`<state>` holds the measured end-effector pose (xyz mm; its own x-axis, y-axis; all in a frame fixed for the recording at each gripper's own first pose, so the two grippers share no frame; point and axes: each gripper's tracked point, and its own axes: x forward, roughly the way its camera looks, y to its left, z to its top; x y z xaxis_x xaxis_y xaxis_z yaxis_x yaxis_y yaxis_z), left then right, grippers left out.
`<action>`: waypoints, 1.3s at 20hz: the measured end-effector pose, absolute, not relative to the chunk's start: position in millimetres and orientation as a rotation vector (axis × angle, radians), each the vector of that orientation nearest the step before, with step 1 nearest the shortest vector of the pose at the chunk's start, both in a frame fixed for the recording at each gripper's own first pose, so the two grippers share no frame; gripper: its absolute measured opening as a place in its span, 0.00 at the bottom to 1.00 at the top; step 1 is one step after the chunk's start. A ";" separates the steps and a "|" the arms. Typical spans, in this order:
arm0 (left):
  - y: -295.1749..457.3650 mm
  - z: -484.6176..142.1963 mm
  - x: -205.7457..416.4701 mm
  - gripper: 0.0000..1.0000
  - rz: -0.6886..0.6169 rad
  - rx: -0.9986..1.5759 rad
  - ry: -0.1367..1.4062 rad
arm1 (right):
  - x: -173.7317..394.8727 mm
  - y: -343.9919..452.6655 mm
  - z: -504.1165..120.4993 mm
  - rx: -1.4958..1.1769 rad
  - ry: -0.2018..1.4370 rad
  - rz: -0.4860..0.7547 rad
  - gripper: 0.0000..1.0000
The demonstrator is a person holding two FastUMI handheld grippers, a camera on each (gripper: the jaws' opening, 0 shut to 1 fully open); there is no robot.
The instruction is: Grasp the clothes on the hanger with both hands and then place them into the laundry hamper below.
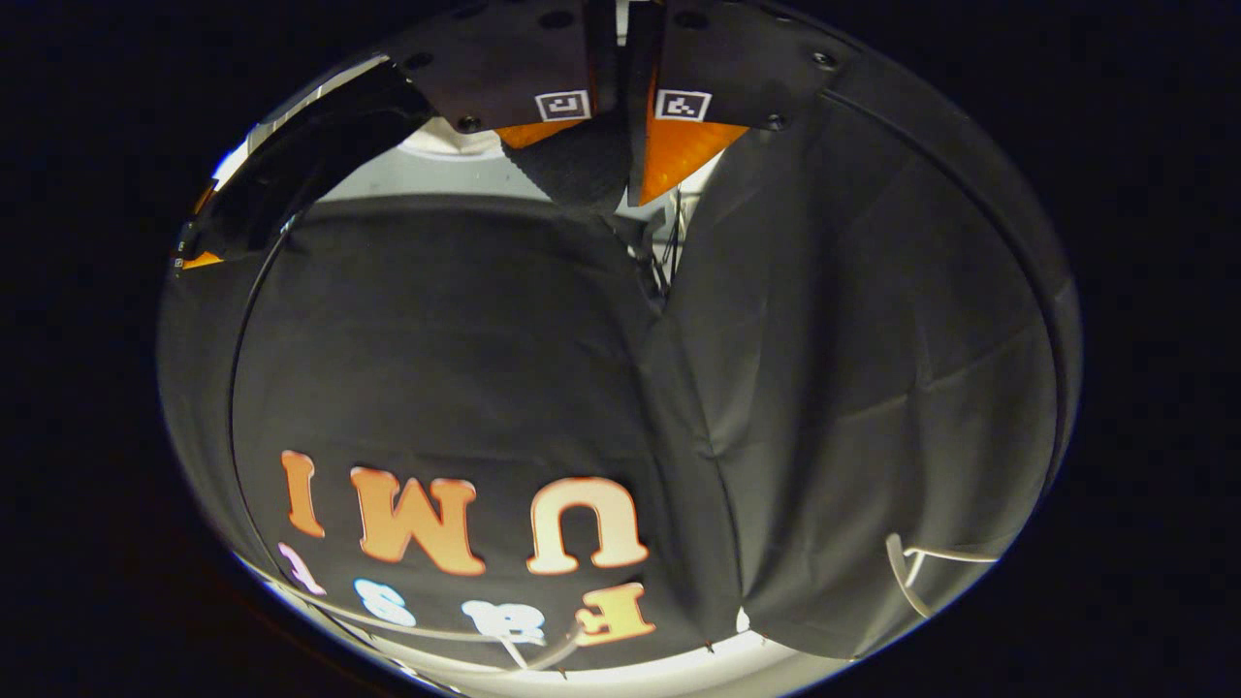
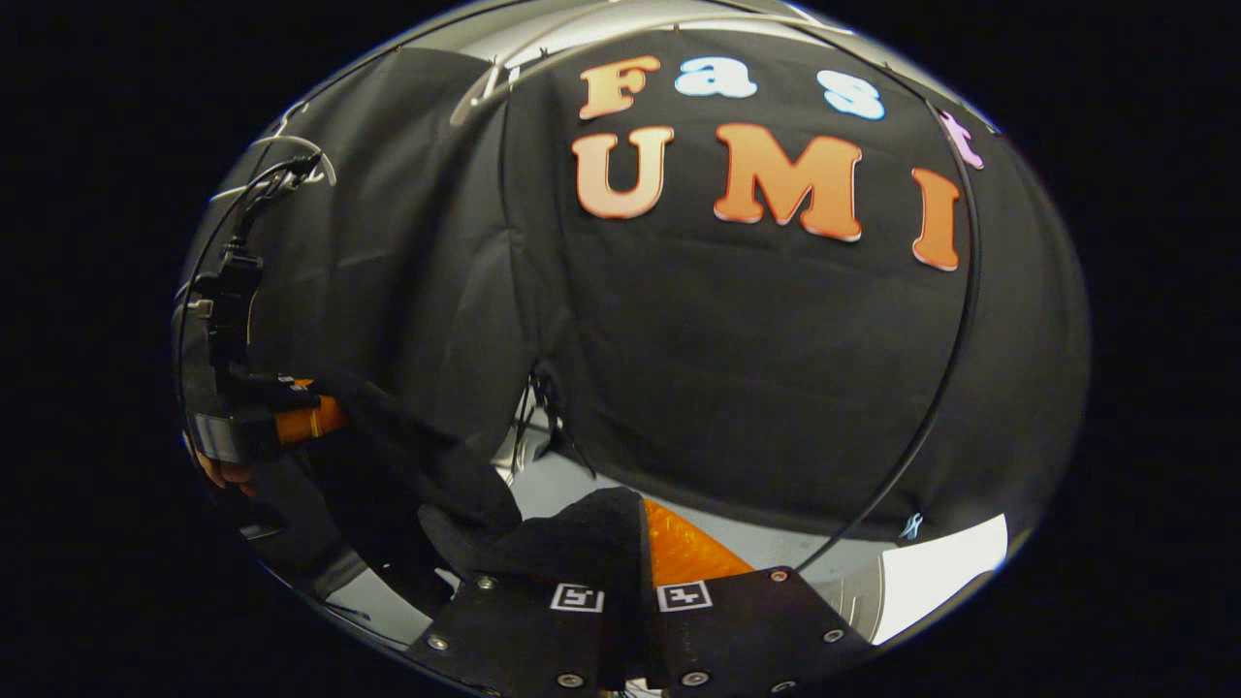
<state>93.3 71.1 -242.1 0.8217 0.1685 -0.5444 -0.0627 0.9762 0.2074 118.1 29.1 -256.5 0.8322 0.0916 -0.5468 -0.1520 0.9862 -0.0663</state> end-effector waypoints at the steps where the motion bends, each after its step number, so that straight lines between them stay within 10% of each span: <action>1: 69.0 -256.1 90.1 0.11 0.116 0.200 0.629 | 113.6 28.0 -274.8 -0.098 0.621 0.126 0.13; 10: 57.9 -339.9 54.2 0.11 0.097 0.247 0.844 | 78.7 27.0 -356.2 -0.056 0.843 0.131 0.18; 13: 62.9 -349.5 50.8 0.26 0.116 0.246 0.877 | 74.9 27.2 -359.1 -0.046 0.863 0.146 0.14; 15: 63.4 -355.7 45.2 0.63 0.122 0.225 0.900 | 73.6 28.3 -358.4 -0.043 0.863 0.148 0.45; 17: 66.3 -368.6 38.8 1.00 0.132 0.201 0.934 | 72.5 28.1 -359.1 -0.039 0.868 0.147 0.55; 19: 64.7 -371.0 30.1 0.96 0.131 0.183 0.950 | 70.2 29.1 -359.7 -0.030 0.877 0.144 0.70; 20: 65.6 -365.5 32.1 0.98 0.133 0.187 0.932 | 69.1 28.6 -360.4 -0.028 0.880 0.142 0.92; 26: 58.8 -340.4 44.3 0.98 0.110 0.207 0.854 | 69.4 28.4 -359.7 -0.018 0.881 0.129 0.94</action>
